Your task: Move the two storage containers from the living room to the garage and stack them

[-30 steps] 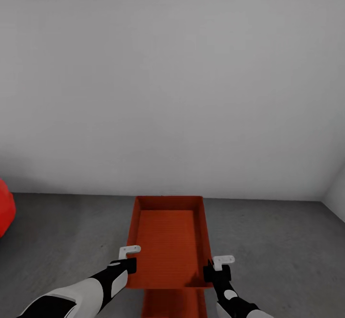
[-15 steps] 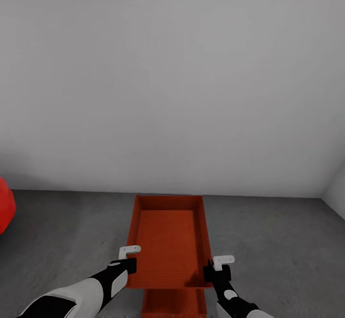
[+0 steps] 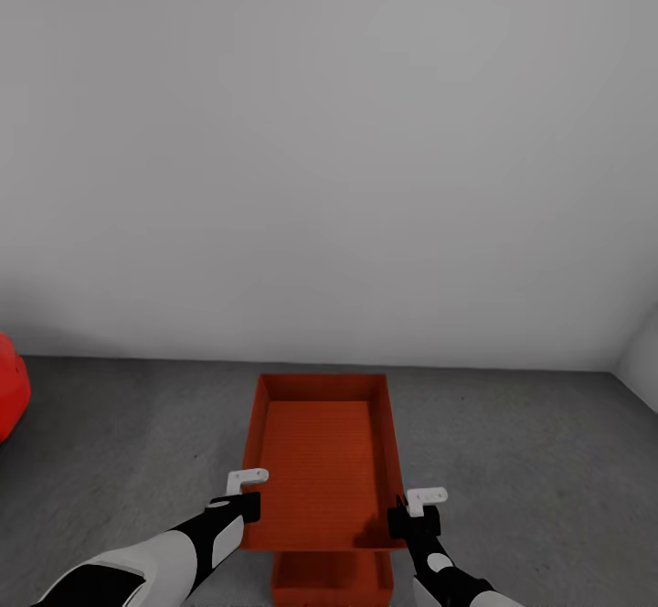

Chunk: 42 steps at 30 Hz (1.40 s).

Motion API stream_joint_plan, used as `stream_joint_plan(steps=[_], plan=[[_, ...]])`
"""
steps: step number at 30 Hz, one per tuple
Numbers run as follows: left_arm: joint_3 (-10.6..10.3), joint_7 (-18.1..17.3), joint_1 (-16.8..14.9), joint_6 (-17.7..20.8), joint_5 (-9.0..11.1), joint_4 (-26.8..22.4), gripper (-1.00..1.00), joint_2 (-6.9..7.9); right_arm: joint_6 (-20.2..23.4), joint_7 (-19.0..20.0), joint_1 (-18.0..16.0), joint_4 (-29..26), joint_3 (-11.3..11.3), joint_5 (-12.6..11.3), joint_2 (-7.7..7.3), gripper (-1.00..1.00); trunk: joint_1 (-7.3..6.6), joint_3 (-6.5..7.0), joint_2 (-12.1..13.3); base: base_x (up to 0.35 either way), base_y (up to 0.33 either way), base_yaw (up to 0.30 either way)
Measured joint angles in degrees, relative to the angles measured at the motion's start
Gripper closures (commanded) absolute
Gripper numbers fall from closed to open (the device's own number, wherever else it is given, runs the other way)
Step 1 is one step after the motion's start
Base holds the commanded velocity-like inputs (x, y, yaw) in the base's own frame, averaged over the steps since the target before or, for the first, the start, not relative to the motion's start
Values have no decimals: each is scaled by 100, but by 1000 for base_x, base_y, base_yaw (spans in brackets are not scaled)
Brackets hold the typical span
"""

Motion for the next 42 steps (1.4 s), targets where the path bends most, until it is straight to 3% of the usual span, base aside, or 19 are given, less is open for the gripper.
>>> stream_joint_plan(steps=[42], plan=[[-1, 0, 0, 0, 1, -2, 100, 0, -1, 1, 0, 0, -4, 2, 0, 100, 0, -385, -1, 0, 0, 0]])
